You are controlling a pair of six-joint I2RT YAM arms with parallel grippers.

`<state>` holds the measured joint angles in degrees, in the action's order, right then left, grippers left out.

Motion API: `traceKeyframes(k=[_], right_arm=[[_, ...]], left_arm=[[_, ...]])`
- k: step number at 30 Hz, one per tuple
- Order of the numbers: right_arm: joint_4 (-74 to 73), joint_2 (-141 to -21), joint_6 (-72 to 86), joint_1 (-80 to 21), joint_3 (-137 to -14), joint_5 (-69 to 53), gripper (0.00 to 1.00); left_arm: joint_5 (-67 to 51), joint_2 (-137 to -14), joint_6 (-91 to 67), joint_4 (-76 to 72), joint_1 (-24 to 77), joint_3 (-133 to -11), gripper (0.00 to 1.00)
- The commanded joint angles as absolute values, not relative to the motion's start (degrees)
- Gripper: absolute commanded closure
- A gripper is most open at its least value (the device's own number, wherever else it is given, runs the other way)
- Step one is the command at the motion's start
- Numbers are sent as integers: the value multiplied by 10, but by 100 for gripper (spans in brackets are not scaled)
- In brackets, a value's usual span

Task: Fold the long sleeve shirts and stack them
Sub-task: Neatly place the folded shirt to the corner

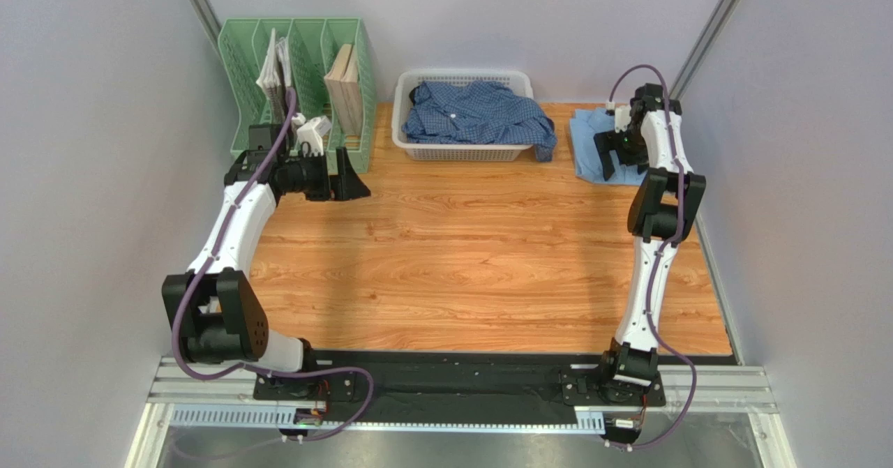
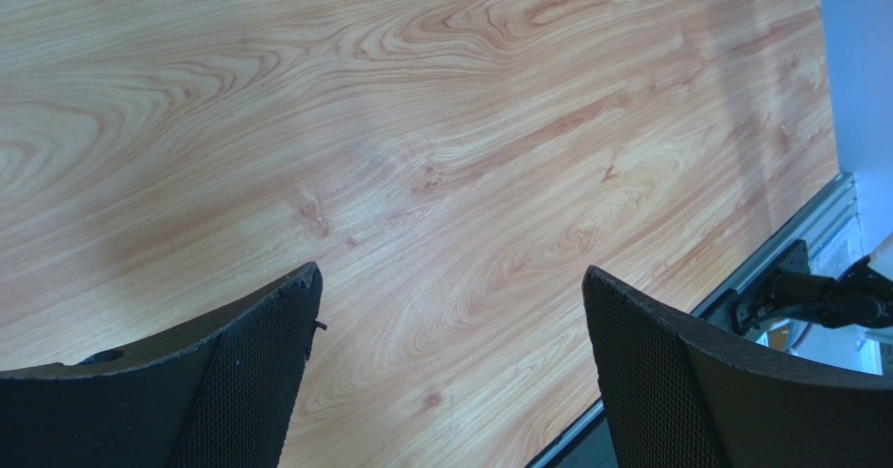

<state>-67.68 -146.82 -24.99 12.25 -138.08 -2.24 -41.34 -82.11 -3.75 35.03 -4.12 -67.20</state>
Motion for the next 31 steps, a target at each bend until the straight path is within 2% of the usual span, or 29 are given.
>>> traceKeyframes(k=[1,6,12,19,23,25,31], right_arm=[[-619,-1459,-247,109,-1399,-26,0],[-608,-1328,-242,112,-1390,-26,0],[-646,-1150,-243,114,-1297,-113,0],[-683,-900,-216,92,-1027,-241,0],[-623,-775,-189,43,-836,-241,0],[-582,-704,-166,3,-701,-215,0],[-552,-639,-148,-29,-613,-180,0]], left_arm=[[-423,-819,-11,359,-47,-710,1],[-412,-841,32,449,-47,-798,1],[-389,-832,101,558,-47,-875,1],[-345,-747,156,566,-38,-765,1],[-325,-699,166,551,-30,-690,1],[-310,-670,171,542,-30,-642,1],[-299,-638,180,539,-28,-620,1]])
